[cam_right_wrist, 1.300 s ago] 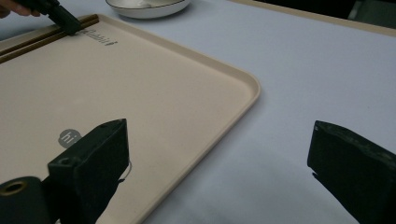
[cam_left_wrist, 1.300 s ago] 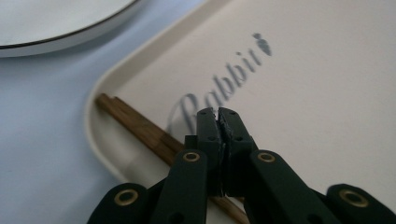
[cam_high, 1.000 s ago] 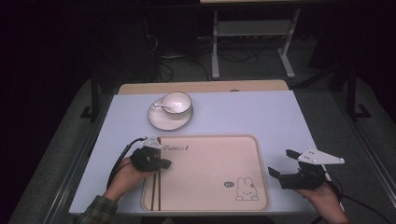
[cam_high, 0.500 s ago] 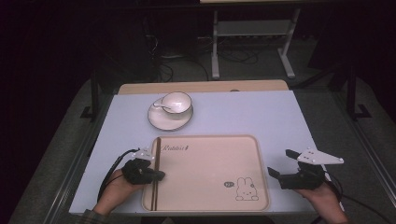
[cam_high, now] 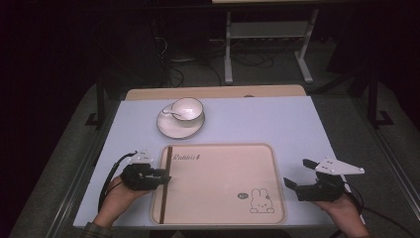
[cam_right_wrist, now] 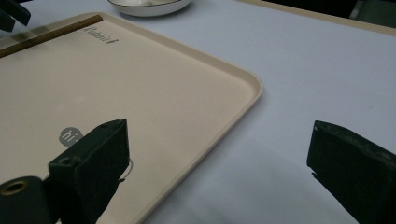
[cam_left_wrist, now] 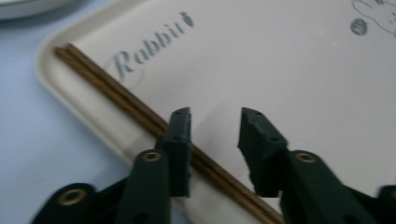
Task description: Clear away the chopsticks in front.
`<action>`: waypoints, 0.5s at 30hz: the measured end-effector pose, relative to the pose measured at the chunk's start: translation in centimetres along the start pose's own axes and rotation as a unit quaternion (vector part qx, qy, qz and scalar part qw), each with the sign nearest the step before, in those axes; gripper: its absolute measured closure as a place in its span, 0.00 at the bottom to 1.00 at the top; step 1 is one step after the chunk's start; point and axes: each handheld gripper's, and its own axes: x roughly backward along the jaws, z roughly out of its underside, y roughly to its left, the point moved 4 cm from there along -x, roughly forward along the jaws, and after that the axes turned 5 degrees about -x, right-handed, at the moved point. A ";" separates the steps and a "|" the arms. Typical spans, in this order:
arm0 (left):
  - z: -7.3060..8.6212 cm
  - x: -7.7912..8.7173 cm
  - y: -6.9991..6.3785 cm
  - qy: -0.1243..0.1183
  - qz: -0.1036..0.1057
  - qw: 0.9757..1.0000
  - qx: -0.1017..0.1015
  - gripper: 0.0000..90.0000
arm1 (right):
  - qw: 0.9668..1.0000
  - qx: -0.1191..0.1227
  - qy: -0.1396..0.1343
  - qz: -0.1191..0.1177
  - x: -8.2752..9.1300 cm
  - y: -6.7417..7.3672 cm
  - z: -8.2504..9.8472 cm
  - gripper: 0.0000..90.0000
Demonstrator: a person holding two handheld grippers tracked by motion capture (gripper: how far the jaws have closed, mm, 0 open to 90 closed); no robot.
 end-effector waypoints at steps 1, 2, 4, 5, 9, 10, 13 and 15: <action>0.1 0.2 0.2 -0.004 -0.006 1.000 0.004 0.63 | 1.000 0.000 0.000 0.000 0.0 0.0 0.0 0.06; 0.1 0.3 0.5 -0.008 -0.011 1.000 0.006 0.59 | 1.000 0.000 0.000 0.000 0.0 0.0 0.0 0.06; 0.3 0.6 0.8 -0.015 -0.022 1.000 0.005 0.50 | 1.000 0.001 0.001 0.000 0.0 0.0 0.0 0.06; 0.3 0.6 1.0 -0.021 -0.026 0.999 0.005 0.47 | 1.000 0.001 0.001 0.000 0.0 0.1 0.0 0.06; 0.5 1.0 1.5 -0.034 -0.047 0.998 0.007 0.35 | 1.000 0.001 0.001 0.000 0.0 0.0 0.0 0.06; 0.6 1.1 1.6 -0.035 -0.053 0.998 0.007 0.31 | 1.000 0.001 0.001 0.000 0.0 0.0 0.0 0.06; 1.0 1.3 2.1 -0.039 -0.063 0.997 0.007 0.23 | 1.000 0.001 0.000 0.001 0.0 0.0 0.0 0.06; 1.3 1.3 2.3 -0.037 -0.063 0.997 0.013 0.18 | 1.000 0.001 0.000 0.000 0.0 0.0 0.0 0.06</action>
